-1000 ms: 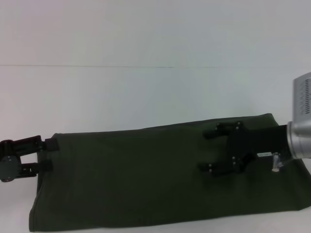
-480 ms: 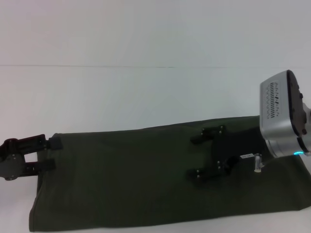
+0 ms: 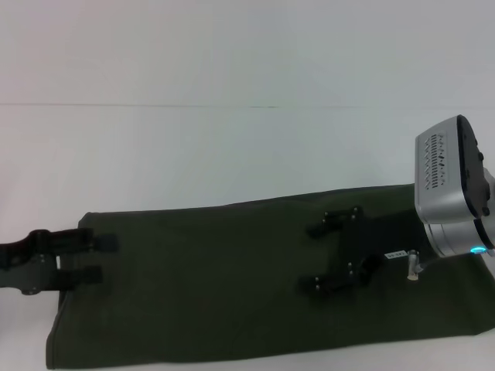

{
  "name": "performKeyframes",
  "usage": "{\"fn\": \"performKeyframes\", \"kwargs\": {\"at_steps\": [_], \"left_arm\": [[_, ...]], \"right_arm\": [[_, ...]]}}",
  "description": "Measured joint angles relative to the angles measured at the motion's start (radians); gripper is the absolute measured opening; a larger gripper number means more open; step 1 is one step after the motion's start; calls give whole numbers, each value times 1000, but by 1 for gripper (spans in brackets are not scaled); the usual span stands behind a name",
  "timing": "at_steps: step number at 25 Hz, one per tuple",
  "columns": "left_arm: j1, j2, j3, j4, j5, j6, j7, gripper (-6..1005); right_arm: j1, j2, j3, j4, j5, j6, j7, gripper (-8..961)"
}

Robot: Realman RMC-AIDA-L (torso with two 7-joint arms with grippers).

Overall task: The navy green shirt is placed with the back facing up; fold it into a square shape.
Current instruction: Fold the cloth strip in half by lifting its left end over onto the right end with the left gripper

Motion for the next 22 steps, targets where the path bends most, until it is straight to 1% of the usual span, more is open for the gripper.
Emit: {"fn": "performKeyframes", "kwargs": {"at_steps": [3, 5, 8, 10, 11, 18, 22], "left_arm": [[-3, 8, 1, 5, 0, -17, -21, 877], [-11, 7, 16, 1, 3, -30, -26, 877], [-17, -2, 93, -2, 8, -93, -54, 876], [-17, -5, 152, 0, 8, -150, -81, 876], [-16, -6, 167, 2, 8, -169, -90, 877], [-13, -5, 178, 29, 66, -252, -125, 877], [-13, -2, 175, 32, 80, -269, -132, 878]], "right_arm": [[-3, -1, 0, 0, 0, -1, 9, 896], [-3, -1, 0, 0, 1, -1, 10, 897], [-3, 0, 0, 0, 3, 4, 10, 897], [-3, 0, 0, 0, 4, 4, 10, 897], [-3, 0, 0, 0, 4, 4, 10, 897], [0, -1, 5, 0, 4, 5, 10, 896], [1, -2, 20, 0, 4, 5, 10, 896]]}}
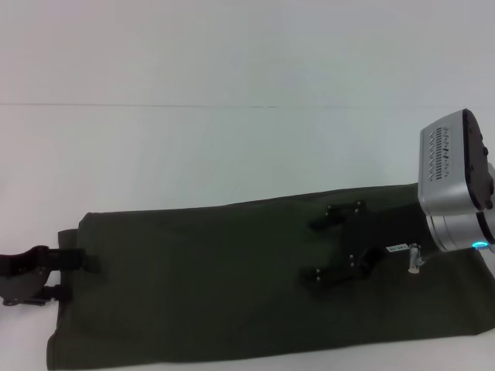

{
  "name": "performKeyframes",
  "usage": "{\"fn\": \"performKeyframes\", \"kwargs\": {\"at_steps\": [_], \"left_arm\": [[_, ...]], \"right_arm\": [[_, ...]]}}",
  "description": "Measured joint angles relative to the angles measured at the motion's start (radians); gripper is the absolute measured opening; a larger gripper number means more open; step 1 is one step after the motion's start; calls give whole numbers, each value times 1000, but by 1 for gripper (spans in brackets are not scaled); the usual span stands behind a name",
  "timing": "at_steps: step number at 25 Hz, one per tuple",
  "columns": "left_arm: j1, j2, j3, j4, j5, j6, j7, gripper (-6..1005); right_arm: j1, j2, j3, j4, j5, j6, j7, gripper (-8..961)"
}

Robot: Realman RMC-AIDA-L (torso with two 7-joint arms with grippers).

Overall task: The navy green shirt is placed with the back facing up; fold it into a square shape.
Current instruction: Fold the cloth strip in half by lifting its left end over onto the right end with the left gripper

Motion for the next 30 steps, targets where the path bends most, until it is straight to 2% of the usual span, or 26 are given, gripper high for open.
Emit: {"fn": "performKeyframes", "kwargs": {"at_steps": [14, 30], "left_arm": [[11, 12, -3, 68, 3, 15, -23, 878], [14, 6, 7, 53, 33, -34, -68, 877]], "right_arm": [[-3, 1, 5, -23, 0, 1, 0, 896], [-4, 1, 2, -23, -2, 7, -2, 896]]}}
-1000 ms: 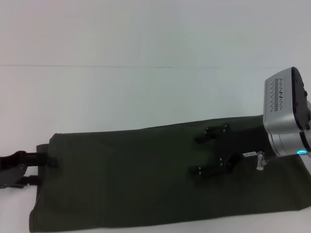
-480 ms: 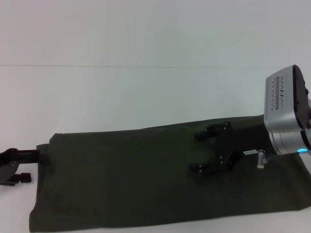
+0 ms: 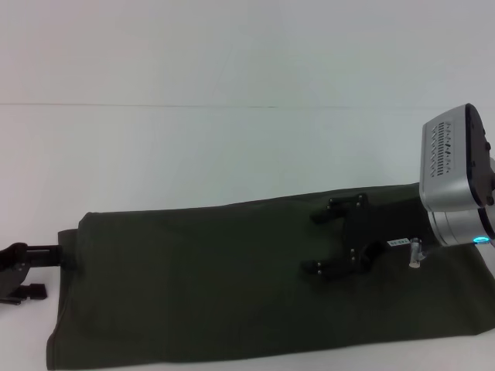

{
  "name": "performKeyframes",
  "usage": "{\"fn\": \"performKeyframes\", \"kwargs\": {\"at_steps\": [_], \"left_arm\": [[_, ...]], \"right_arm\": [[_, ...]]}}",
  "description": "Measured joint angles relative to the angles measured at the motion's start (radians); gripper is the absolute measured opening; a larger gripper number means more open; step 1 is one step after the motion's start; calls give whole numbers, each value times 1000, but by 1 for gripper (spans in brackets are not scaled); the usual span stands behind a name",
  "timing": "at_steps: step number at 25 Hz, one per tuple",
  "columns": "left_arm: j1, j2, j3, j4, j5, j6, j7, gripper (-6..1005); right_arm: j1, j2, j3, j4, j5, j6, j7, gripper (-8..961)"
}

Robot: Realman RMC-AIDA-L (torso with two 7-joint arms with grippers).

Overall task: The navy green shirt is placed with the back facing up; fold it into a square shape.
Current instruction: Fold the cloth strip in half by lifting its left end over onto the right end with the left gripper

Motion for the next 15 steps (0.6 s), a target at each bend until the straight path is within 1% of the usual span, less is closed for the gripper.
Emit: {"fn": "performKeyframes", "kwargs": {"at_steps": [15], "left_arm": [[-14, -1, 0, -33, 11, -10, -8, 877]], "right_arm": [[0, 2, -6, 0, -2, 9, 2, 897]]}}
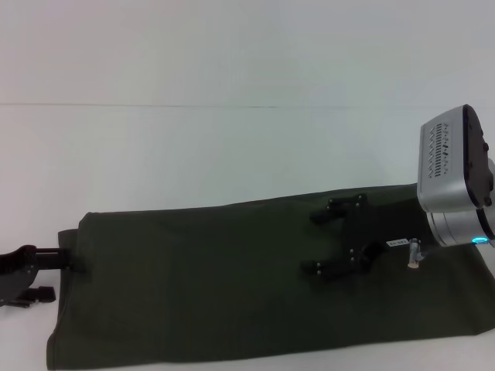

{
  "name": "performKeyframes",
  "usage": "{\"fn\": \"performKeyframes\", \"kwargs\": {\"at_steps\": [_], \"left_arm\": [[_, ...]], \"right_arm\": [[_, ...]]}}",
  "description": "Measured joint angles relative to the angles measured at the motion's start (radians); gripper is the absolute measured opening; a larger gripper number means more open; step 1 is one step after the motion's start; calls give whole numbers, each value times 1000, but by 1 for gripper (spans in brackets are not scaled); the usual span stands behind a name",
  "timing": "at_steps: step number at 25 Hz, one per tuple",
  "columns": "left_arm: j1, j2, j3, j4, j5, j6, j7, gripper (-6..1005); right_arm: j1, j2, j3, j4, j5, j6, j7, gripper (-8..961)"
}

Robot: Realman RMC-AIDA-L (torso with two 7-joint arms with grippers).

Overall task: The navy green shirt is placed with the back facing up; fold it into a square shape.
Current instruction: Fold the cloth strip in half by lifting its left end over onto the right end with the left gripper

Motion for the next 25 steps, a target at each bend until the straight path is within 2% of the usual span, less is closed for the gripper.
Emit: {"fn": "performKeyframes", "kwargs": {"at_steps": [25], "left_arm": [[-26, -9, 3, -28, 2, -12, 0, 879]], "right_arm": [[-7, -1, 1, 0, -1, -8, 8, 896]]}}
